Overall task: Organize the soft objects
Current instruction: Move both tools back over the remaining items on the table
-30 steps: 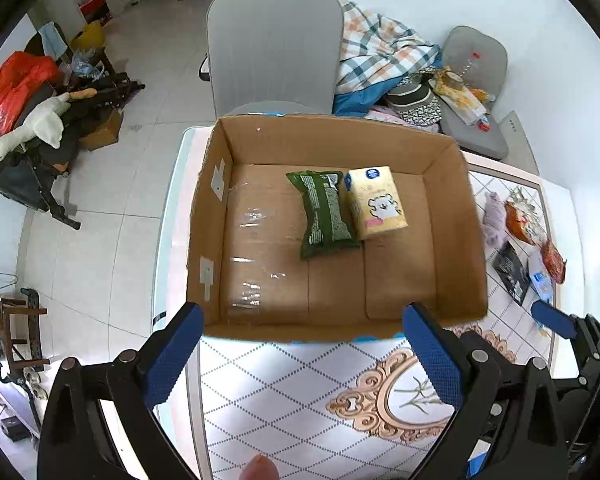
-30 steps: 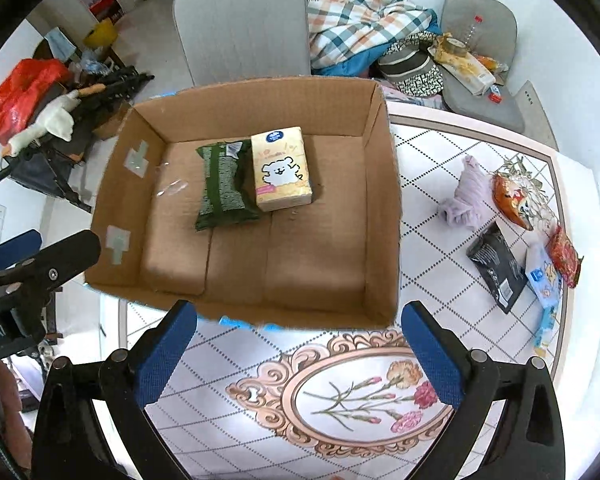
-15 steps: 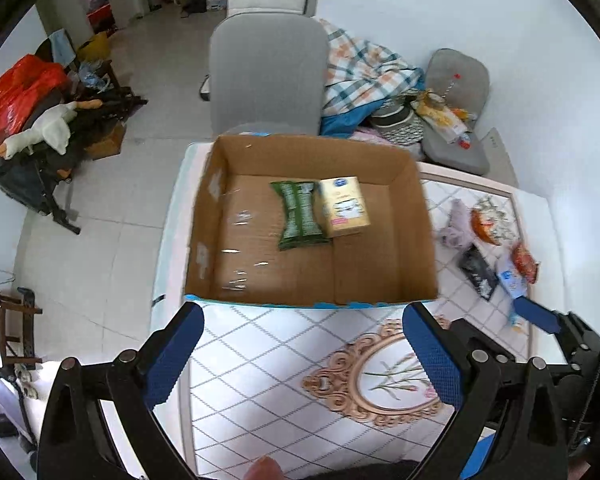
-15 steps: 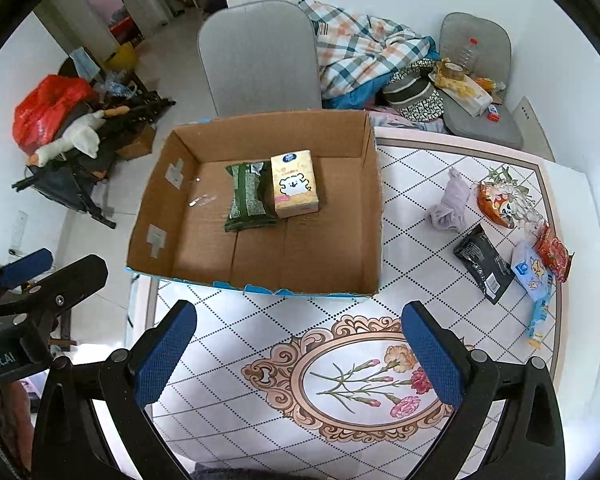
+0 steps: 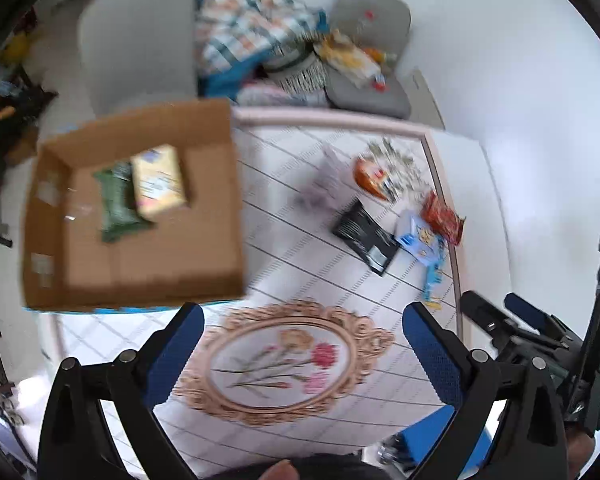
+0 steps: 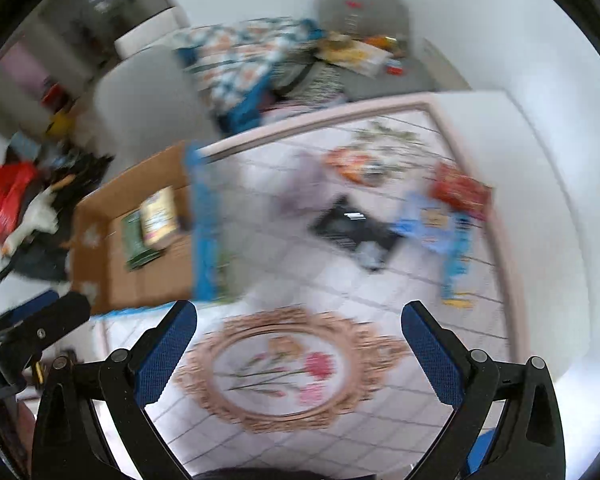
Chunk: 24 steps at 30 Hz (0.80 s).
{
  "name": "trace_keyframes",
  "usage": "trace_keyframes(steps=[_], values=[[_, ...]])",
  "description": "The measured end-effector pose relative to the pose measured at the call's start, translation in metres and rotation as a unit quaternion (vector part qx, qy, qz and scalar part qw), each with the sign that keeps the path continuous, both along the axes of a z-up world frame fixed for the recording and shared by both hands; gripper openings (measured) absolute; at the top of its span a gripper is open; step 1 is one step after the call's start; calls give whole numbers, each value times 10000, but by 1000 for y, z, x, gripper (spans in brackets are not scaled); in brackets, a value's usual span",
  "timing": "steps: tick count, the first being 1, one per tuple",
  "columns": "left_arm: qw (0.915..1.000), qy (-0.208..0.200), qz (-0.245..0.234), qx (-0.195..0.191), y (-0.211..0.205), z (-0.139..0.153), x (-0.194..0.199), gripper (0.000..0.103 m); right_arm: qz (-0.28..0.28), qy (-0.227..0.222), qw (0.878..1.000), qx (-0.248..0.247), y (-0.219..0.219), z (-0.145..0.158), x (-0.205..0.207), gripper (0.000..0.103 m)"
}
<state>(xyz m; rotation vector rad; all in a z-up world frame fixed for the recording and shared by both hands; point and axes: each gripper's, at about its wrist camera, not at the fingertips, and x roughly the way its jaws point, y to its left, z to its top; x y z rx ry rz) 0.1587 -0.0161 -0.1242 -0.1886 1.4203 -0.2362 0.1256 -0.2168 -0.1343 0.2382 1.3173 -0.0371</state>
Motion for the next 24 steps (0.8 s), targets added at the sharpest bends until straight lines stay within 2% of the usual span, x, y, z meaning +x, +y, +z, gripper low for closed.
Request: trace_keyframes(steps=[4,11,15,19,24], values=[[9981,609,53,-110,-49,-47,26,102,-61,350,9991,-245,-74,-37,26,103],[9885,1507,107,-17,-122,-130,70,102,188,827,9935,-762,-160,-106,78,103],[9788,1987,452,-203,-139,-170,93,101,524,1121,9888,-829,-185,-147,111,103],[9635,2459,987,-388,-140,-207,109,101,962,1321,9829,-853,-190,-182,138,103],[9489,2841,1350,-243,-139,-245,119,101,1487,1390,9753,-858,-194,-214,162,103]])
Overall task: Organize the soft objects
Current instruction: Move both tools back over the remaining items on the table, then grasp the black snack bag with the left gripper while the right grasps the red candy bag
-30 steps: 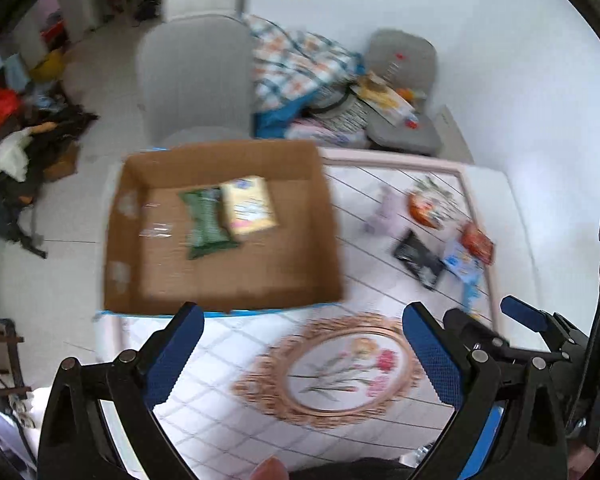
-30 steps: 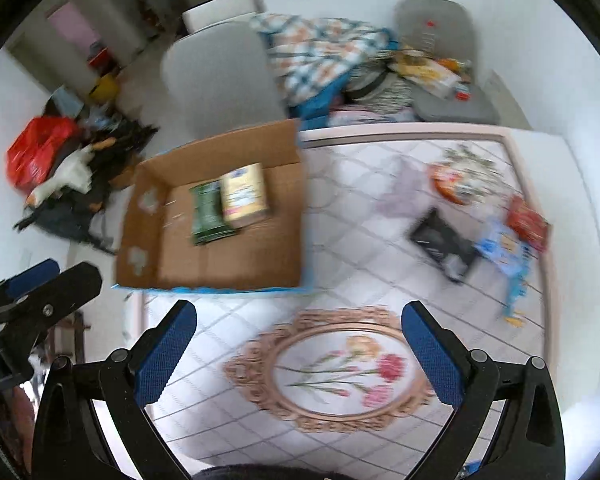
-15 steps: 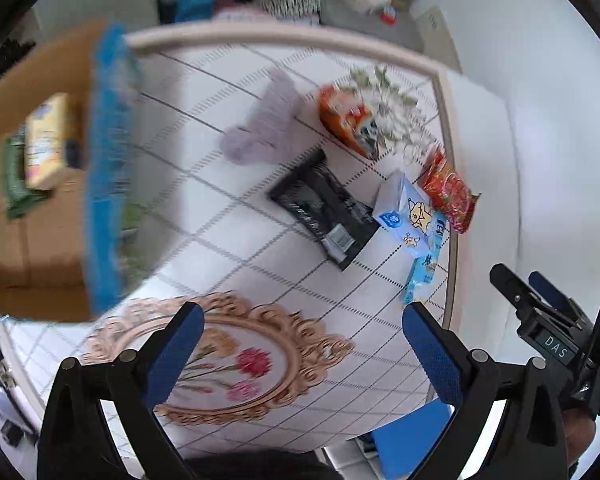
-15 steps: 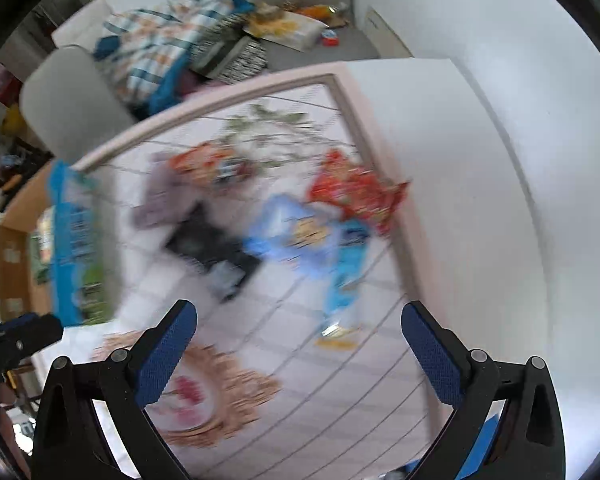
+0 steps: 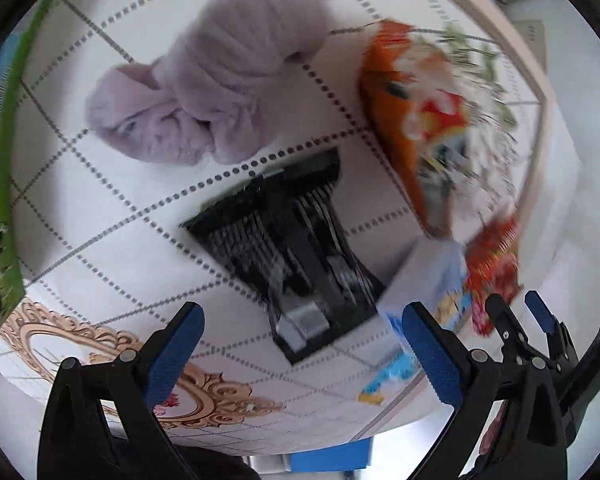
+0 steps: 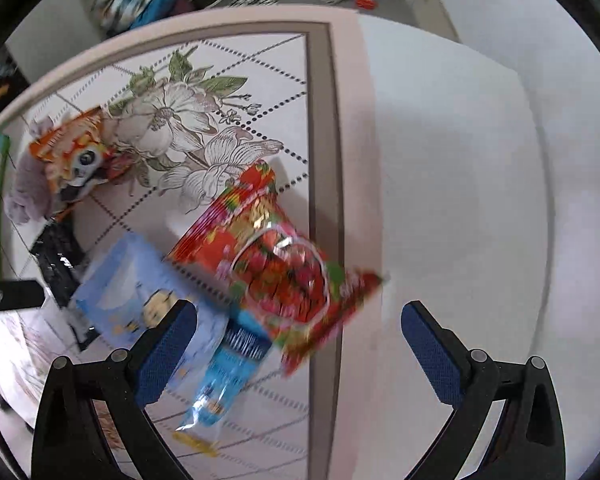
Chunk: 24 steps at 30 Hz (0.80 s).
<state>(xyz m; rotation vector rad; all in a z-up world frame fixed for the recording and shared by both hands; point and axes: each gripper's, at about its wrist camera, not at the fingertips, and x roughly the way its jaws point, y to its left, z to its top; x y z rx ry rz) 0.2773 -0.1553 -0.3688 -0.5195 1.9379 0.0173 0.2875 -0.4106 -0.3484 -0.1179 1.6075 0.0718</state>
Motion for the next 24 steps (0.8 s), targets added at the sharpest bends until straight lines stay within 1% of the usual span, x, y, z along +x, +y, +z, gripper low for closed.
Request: trace_keyframes(steps=[3,5,6,7,8,10,11,12,14,16,17,20,22,24], values=[[9997,190,144,105,1,-17,-2,101,130,113,9998,76,-2,-16,8,103],[9985,397,364,113,5,-30,-8,101,128,215,9996,163,-4,-27,11,103],[9982,437,400,125,7,-33,-10,101,86,285,9994,199,-5,-31,12,103],[9984,368,395,149,7,-32,-11,101,33,334,9991,241,-6,-35,13,103],[9987,352,308,180,6,-31,-12,100,-35,393,9986,366,-7,-37,12,100],[9993,303,18,228,5,-31,-15,99,-251,654,9947,750,-9,-41,8,98],[9989,278,-156,342,7,-29,-17,99,-262,679,9936,866,-9,-39,6,98],[9980,260,-318,484,8,-29,-19,99,-218,670,9936,883,-7,-36,4,98],[9949,136,-668,742,15,-26,-24,99,-143,593,9954,740,-6,-29,0,98],[9909,39,-912,991,21,-22,-27,99,-201,538,9956,739,-8,-21,-1,98],[9885,-48,-1024,1109,25,-20,-28,99,-261,514,9956,739,-10,-19,0,98],[9849,-159,-1163,1273,29,-18,-31,99,-444,377,9958,710,-14,-17,6,98],[9830,-279,-1246,1317,25,-16,-32,95,-628,345,9950,700,-17,-21,12,98],[9789,-512,-1474,1323,10,-14,-32,76,-830,347,9931,748,-20,-27,18,98]])
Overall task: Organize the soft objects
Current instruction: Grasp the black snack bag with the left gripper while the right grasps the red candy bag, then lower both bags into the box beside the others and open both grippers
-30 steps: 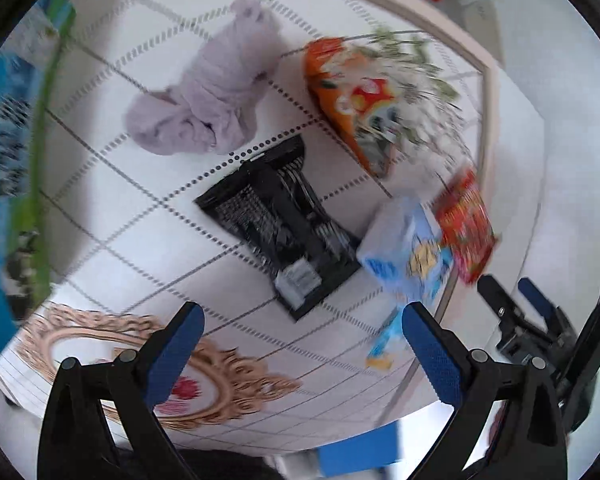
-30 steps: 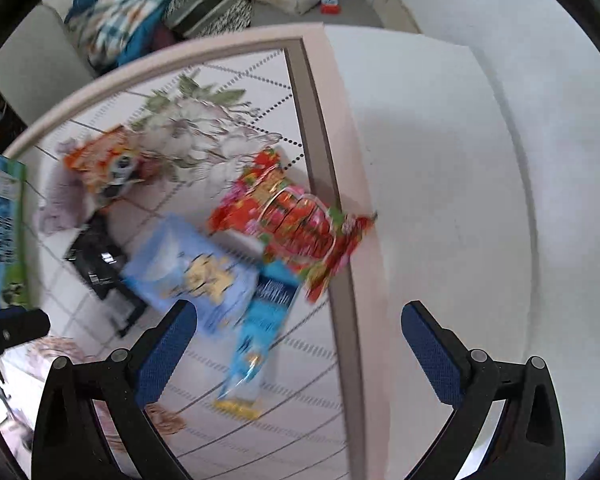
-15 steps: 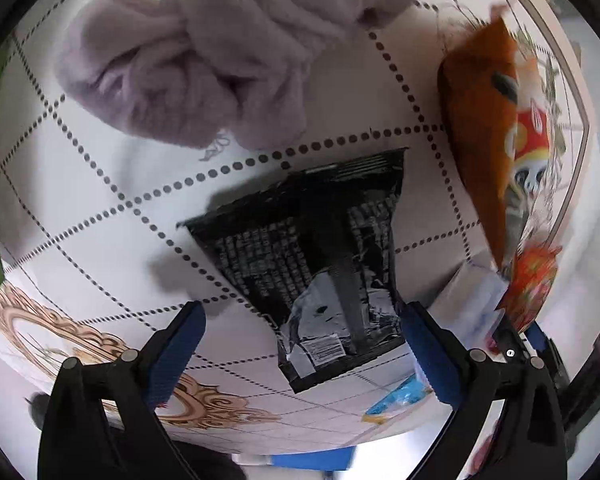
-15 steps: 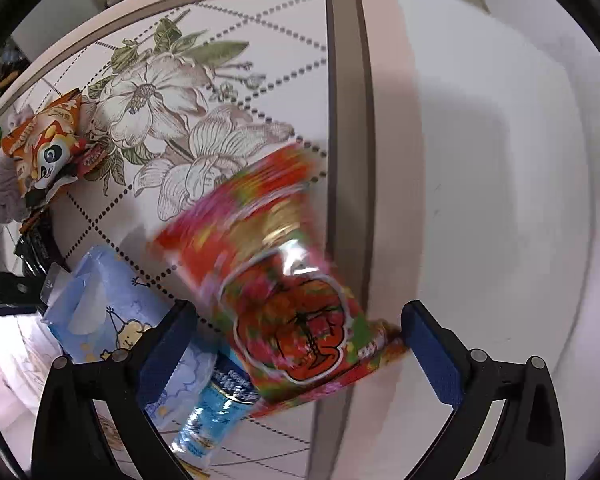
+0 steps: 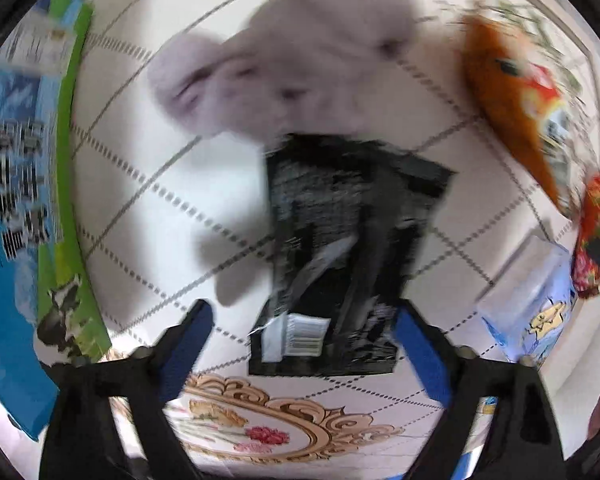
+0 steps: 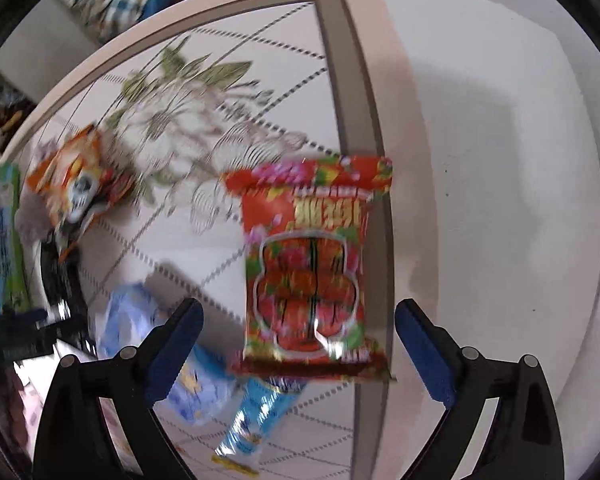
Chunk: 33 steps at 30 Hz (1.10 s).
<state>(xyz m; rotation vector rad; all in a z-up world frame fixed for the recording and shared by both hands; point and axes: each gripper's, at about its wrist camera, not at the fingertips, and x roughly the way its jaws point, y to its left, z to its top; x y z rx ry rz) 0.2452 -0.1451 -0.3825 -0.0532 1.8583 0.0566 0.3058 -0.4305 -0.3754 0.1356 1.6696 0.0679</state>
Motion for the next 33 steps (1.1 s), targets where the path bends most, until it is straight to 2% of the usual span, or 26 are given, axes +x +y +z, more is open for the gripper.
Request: trace_keyframes(steps=[1,2,4,5,6,7,9,14,20,25,28,30,33], values=[[9999,-76,-137,-17,-7,2,8,70,-88,22,10000,11,-1,-3,3,98],[9993,-181,-336,-33,-15,5,6,59,-152,29,9999,-8,-1,-6,6,98],[9981,-287,-532,74,-22,6,3,57,-328,82,9994,-81,-2,-10,8,98],[9978,-330,-574,71,-23,6,2,56,-415,111,9990,-76,-7,-13,15,94],[9978,-352,-566,49,-22,6,1,55,-516,150,9985,-77,-12,-19,18,80],[9979,-366,-533,2,-20,5,0,55,-596,194,9979,-146,-15,-24,22,76],[9982,-381,-462,-74,-10,10,-1,52,-596,123,9975,-361,-16,-20,22,54],[9973,-500,-531,-8,7,19,-5,48,-608,71,9969,-500,-7,-12,16,49],[9948,-826,-580,-119,-1,54,-12,47,-716,-264,9964,-363,22,29,-10,48],[9902,-1201,-596,-384,8,97,-31,47,-642,-634,9958,-173,45,79,-23,48],[9864,-1439,-572,-560,19,133,-38,47,-610,-853,9945,-40,69,104,-39,47],[9830,-1614,-550,-674,30,156,-40,47,-562,-987,9935,93,79,120,-54,47],[9783,-1850,-479,-803,59,184,-42,47,-438,-1158,9918,326,118,140,-72,47]])
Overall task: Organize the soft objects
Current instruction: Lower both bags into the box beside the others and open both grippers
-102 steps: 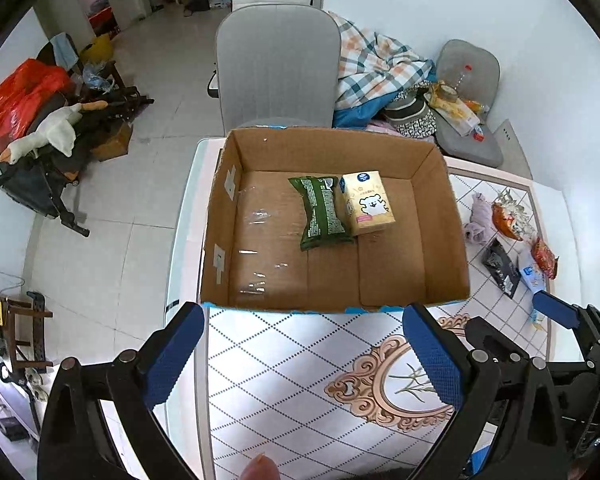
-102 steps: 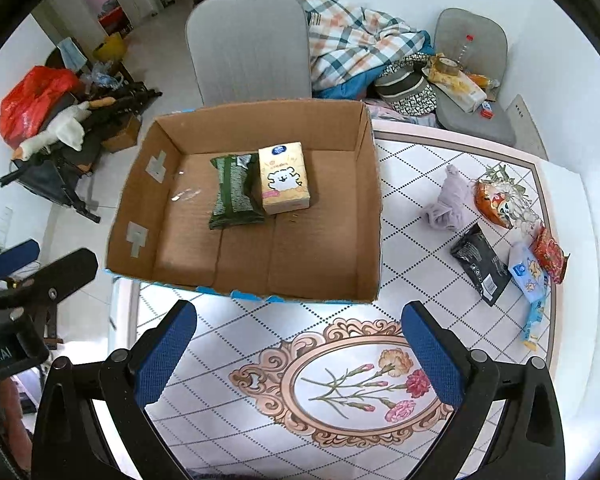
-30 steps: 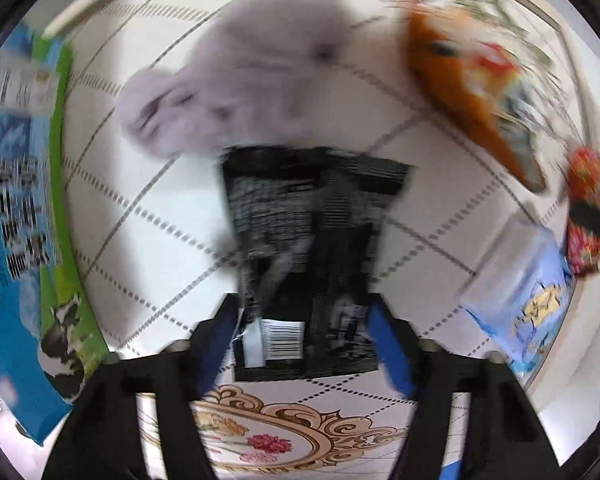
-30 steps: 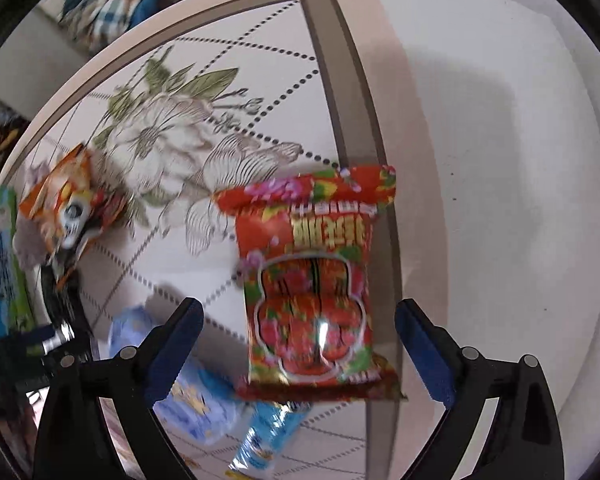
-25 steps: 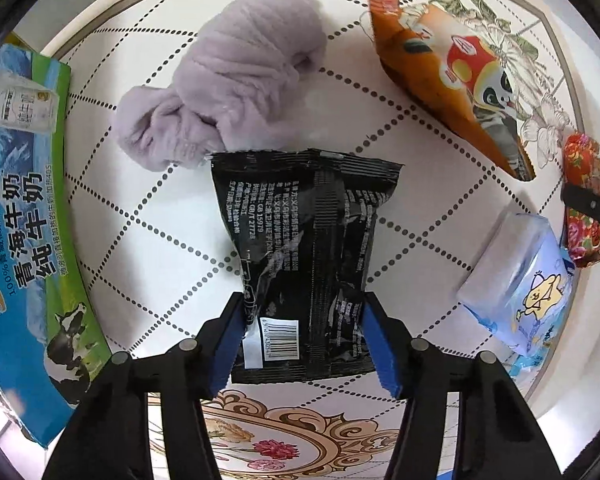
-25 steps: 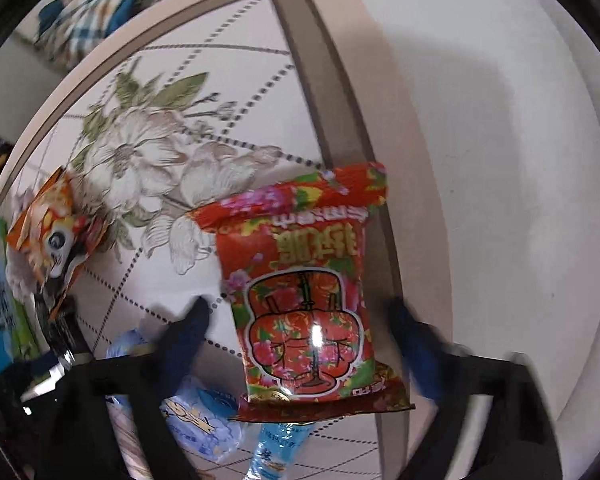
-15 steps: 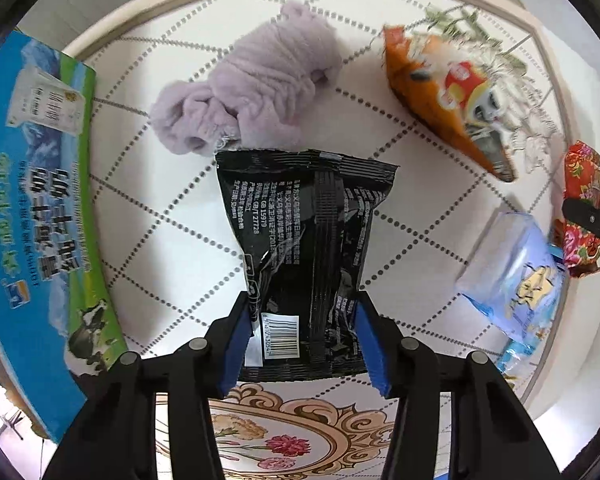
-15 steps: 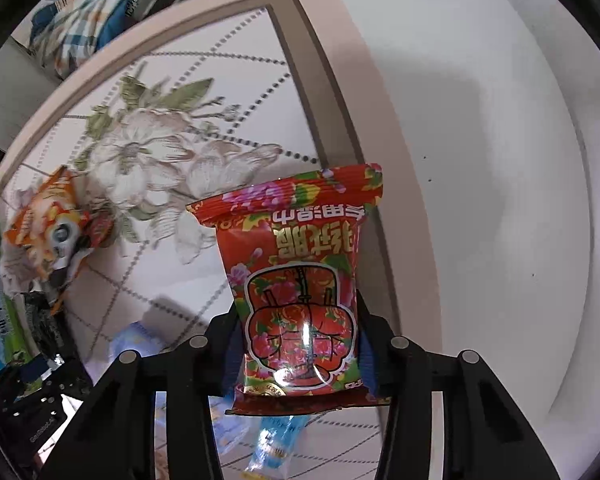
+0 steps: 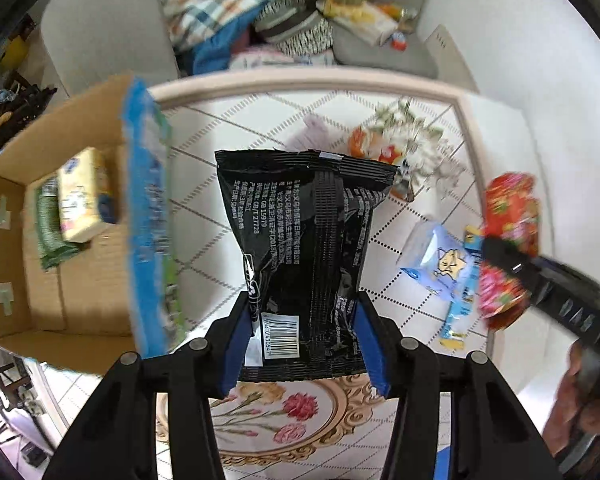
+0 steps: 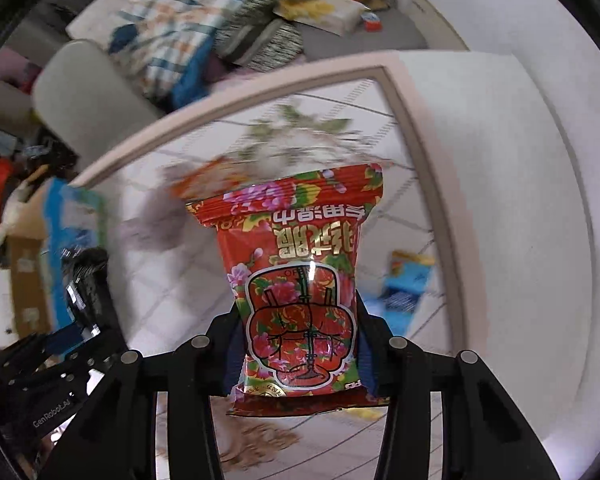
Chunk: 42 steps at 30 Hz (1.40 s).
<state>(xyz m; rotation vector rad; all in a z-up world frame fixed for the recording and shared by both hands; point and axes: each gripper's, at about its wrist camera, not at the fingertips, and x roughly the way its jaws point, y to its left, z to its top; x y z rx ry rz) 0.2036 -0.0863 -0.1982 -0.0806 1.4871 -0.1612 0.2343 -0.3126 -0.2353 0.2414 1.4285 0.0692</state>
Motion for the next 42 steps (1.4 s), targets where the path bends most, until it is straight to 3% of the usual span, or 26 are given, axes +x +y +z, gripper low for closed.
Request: trace_keyframes(steps=[4,10,18,23,28,35,42], values=[[9993,-287,184,-116,44,37,-8,47,228,-189,9991,303,58,24,-14,47],[9964,-650,549,25,127,71,-19,47,553,-385,9956,657,151,58,-27,47],[9913,-760,997,401,238,76,-19,47,940,-407,9922,713,274,73,-17,47],[9904,-548,1161,516,288,50,3,47,1052,-430,9924,462,326,66,-1,47],[9902,-172,1251,597,323,12,30,47,1036,-318,9940,126,358,39,23,47],[9895,421,1276,526,342,-50,69,47,938,-94,9948,-396,377,-15,62,47],[9893,712,1150,555,343,-80,88,50,851,0,9943,-636,381,-47,83,47]])
